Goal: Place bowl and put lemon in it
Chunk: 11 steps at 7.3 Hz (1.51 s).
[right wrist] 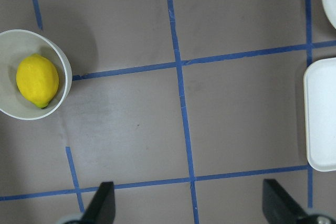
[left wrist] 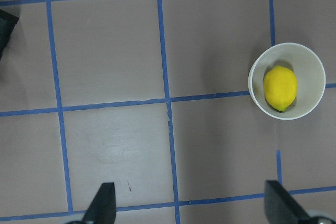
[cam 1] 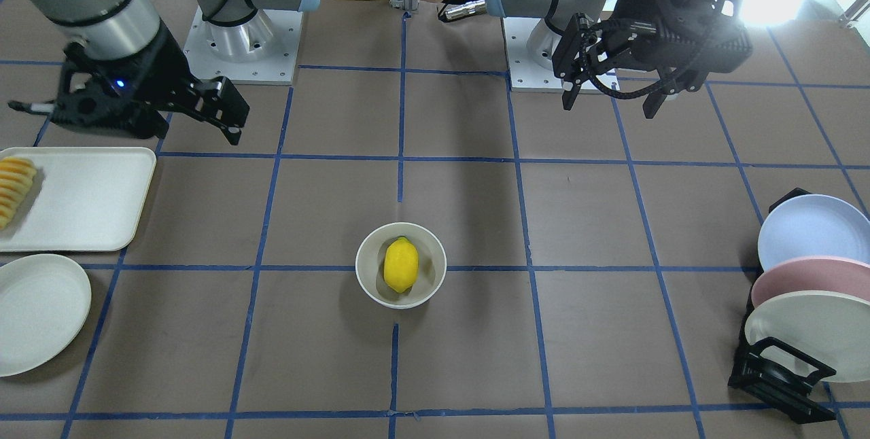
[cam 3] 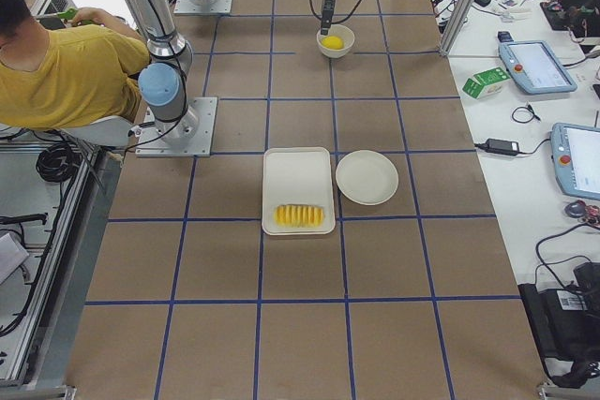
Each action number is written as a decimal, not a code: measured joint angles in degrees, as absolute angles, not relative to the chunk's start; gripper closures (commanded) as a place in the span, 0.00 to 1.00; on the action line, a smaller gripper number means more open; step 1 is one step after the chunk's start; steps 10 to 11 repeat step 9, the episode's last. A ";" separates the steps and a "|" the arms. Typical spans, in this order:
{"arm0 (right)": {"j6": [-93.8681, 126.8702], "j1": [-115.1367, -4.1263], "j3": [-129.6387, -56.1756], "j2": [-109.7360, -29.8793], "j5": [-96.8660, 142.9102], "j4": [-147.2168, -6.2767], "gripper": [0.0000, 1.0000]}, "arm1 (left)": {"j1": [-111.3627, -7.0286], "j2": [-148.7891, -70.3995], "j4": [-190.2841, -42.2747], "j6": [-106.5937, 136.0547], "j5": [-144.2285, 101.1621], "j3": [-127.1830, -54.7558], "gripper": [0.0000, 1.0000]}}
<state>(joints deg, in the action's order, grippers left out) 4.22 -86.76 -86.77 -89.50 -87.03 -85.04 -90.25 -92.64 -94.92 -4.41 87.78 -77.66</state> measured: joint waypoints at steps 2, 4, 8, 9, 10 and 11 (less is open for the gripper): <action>5.43 -86.03 -88.00 -93.05 -86.81 -83.91 0.00 | -90.00 -91.96 -94.36 -4.89 87.73 -79.71 0.00; 9.35 -89.28 -90.80 -95.17 -87.19 -84.64 0.00 | -89.68 -90.74 -90.77 -4.86 88.06 -83.75 0.00; 11.34 -93.28 -92.14 -94.66 -91.72 -87.30 0.00 | -90.06 -90.50 -93.51 -3.31 91.44 -84.55 0.00; 11.19 -92.85 -92.10 -94.61 -91.18 -87.39 0.00 | -90.00 -90.58 -93.82 -2.72 91.81 -84.42 0.00; 11.19 -92.85 -92.10 -94.61 -91.18 -87.39 0.00 | -90.00 -90.58 -93.82 -2.72 91.81 -84.42 0.00; 11.19 -92.85 -92.10 -94.61 -91.18 -87.39 0.00 | -90.00 -90.58 -93.82 -2.72 91.81 -84.42 0.00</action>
